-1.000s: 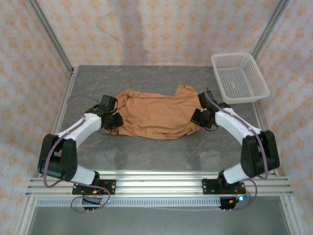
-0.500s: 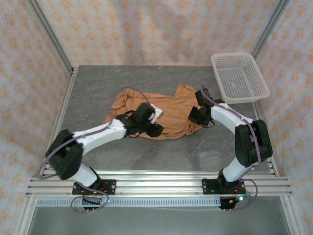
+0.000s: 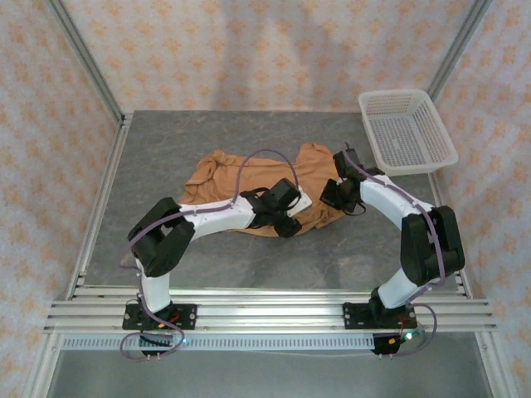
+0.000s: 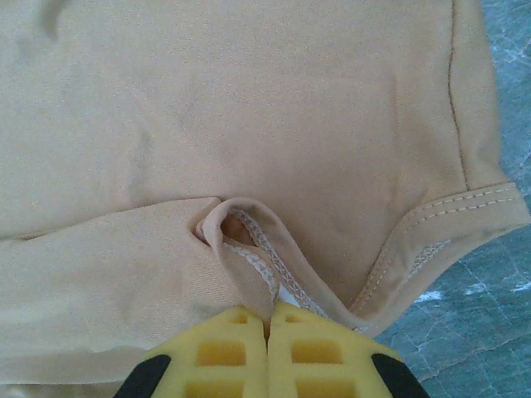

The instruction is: Fold the inside-out t-shirt

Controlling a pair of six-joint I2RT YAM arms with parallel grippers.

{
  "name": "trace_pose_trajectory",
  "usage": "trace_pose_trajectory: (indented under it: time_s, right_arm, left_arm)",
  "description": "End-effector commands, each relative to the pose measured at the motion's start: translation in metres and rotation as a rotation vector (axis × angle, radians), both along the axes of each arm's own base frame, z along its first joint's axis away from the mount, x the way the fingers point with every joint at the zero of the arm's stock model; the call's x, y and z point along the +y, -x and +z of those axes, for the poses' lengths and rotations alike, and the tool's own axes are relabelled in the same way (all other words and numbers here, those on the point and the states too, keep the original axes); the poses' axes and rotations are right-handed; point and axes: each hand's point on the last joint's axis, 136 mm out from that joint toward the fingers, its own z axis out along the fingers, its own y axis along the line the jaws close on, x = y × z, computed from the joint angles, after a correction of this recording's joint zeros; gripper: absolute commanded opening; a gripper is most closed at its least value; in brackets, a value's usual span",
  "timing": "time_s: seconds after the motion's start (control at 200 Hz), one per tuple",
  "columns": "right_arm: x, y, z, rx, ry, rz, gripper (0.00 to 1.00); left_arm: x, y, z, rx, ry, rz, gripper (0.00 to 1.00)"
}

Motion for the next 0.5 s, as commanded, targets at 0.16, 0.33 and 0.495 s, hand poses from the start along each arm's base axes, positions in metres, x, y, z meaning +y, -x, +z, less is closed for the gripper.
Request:
trace_pose_trajectory:
  time_s: [0.16, 0.33, 0.495]
  right_arm:
    - [-0.001, 0.0, 0.008, -0.02, -0.014, 0.013, 0.0]
    - [-0.003, 0.002, 0.011, -0.022, -0.013, 0.017, 0.0]
    - [-0.007, 0.009, 0.02, -0.032, -0.006, 0.03, 0.0]
  left_arm:
    - [-0.009, -0.01, -0.013, -0.006, -0.047, -0.033, 0.66]
    - [-0.007, -0.018, -0.024, -0.004, -0.101, -0.027, 0.62]
    - [0.006, -0.036, -0.022, -0.001, -0.145, 0.032, 0.43]
